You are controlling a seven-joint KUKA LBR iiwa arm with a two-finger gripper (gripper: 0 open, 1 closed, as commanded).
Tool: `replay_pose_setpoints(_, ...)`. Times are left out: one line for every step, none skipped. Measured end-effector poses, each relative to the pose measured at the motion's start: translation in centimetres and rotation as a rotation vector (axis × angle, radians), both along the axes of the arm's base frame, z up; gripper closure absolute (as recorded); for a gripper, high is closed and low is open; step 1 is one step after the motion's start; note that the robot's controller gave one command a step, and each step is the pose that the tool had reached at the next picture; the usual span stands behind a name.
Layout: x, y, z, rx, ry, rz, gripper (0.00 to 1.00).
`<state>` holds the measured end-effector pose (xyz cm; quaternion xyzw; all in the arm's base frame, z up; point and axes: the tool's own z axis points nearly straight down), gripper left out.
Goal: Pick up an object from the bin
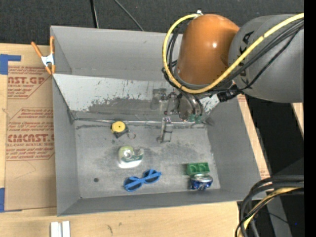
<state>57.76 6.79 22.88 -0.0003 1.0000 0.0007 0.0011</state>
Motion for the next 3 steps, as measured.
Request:
replay_pose_setpoints(-7.0, 2.6, -11.1, -0.002, 0.013, 0.046, 0.00)
replay_pose_setpoints(-6.7, 2.5, -15.9, 0.000, -0.006, 0.129, 0.00)
replay_pose_setpoints(-6.5, 2.5, -15.5, 0.000, -0.009, 0.129, 1.00)
